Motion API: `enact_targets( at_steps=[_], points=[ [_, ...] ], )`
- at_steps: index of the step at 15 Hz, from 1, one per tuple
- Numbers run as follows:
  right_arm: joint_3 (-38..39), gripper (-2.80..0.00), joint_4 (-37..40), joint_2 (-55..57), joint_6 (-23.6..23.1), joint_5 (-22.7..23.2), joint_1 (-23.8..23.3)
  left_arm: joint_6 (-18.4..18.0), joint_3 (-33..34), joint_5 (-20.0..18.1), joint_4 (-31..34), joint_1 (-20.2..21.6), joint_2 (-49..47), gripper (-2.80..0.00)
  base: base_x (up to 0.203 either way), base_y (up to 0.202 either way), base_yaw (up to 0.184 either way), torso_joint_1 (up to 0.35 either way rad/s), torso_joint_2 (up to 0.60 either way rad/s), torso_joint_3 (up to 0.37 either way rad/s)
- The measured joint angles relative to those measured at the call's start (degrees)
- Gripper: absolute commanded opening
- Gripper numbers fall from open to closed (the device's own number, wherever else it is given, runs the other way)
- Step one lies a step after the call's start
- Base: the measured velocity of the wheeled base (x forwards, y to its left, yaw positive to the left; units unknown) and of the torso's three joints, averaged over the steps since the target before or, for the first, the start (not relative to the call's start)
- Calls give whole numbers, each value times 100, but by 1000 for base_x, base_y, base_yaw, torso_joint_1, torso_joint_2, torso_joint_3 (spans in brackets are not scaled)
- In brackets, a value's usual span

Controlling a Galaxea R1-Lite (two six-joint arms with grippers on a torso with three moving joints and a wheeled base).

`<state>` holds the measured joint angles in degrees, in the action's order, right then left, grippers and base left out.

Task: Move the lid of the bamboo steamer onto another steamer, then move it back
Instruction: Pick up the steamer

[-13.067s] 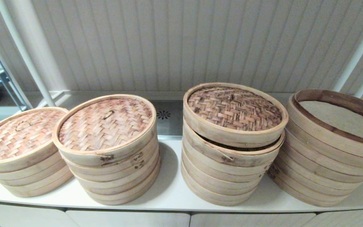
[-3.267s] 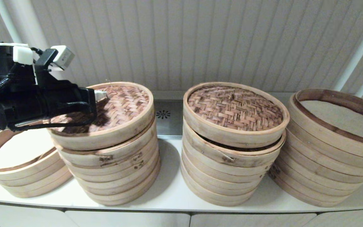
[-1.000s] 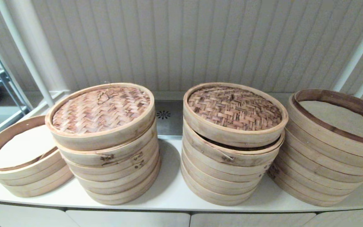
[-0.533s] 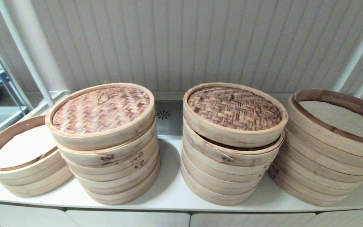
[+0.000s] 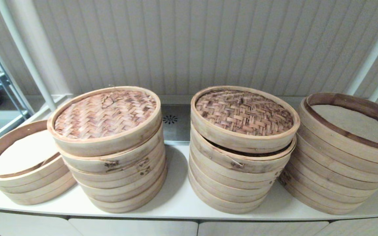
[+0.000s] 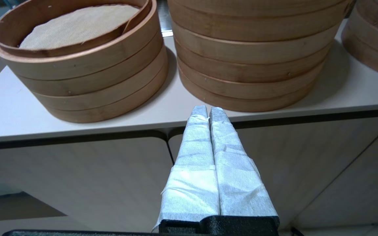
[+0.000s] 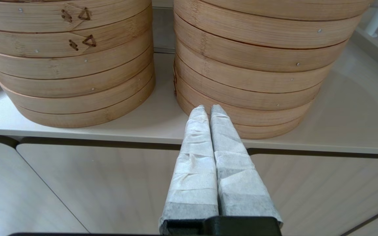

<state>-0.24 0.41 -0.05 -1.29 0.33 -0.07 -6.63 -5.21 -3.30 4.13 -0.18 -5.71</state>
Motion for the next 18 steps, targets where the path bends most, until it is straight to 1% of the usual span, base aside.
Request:
enact_targets(
  at_steps=[2, 3, 7, 18],
  points=[
    [0, -280, 1, 0, 0, -1, -2, -96, 351, 43, -203, 7, 306, -280, 0, 0, 0, 0, 0, 0],
    [0, -280, 2, 0, 0, 0, -2, -119, 428, 95, -457, 9, 406, -280, 0, 0, 0, 0, 0, 0],
    [0, -280, 2, 0, 0, 0, -2, 5, 513, 160, -807, 10, 567, -280, 0, 0, 0, 0, 0, 0],
    [0, -280, 2, 0, 9, -9, -2, 62, 521, 168, -822, 7, 582, -280, 0, 0, 0, 0, 0, 0]
  ],
)
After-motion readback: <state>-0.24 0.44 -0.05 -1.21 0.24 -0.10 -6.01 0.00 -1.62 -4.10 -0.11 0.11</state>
